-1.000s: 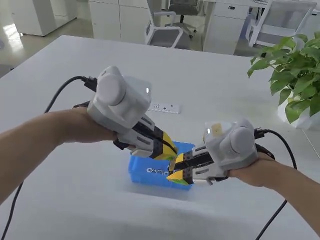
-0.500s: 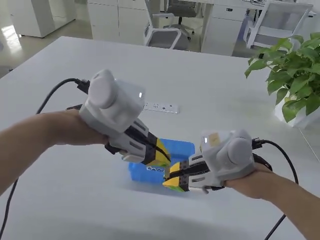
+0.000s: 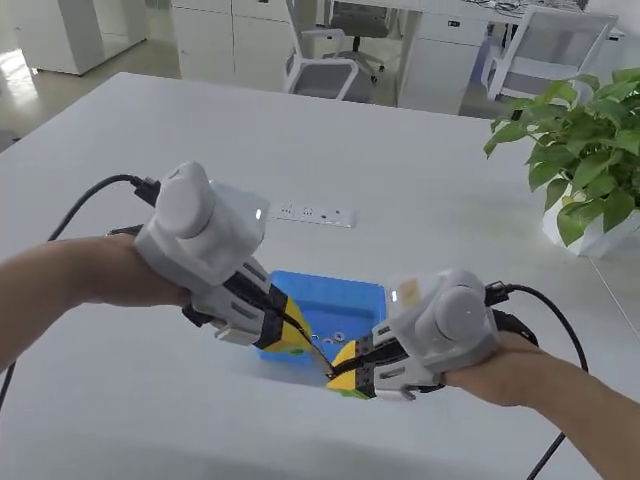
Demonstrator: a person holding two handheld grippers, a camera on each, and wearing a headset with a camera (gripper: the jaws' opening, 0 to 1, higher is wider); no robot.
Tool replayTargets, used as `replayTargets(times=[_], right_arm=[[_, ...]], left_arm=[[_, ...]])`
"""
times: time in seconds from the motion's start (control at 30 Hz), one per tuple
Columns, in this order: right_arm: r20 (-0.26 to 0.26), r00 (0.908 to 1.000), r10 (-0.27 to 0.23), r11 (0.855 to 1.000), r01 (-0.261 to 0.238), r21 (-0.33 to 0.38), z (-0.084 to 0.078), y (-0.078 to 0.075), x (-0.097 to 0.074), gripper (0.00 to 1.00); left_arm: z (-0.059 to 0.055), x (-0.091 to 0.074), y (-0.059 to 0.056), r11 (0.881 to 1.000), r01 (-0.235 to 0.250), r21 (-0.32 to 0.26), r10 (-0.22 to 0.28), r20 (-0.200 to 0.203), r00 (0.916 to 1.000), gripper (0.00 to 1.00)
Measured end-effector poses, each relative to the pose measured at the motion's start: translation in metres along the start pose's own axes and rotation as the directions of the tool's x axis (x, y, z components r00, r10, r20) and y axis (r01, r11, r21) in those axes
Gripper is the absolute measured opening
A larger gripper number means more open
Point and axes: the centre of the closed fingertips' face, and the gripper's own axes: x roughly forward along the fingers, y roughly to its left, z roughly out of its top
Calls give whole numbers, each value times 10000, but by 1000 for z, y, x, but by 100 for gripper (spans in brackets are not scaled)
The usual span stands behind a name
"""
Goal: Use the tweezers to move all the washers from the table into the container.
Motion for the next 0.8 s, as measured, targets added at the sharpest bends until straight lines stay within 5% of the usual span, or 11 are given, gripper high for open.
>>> replayTargets(times=[0.37, 0.8], right_arm=[[-926, 9956, 153, 9983, -205, -548, -14, 12, 12, 6], [-1839, 9829, -35, 9962, -127, -867, -40, 11, 31, 7]], left_arm=[[-41, 14, -10, 9997, 142, 214, -116, -1168, 9931, 5], [-87, 45, -1, 9993, 16, 362, 66, -2251, 9743, 5]])
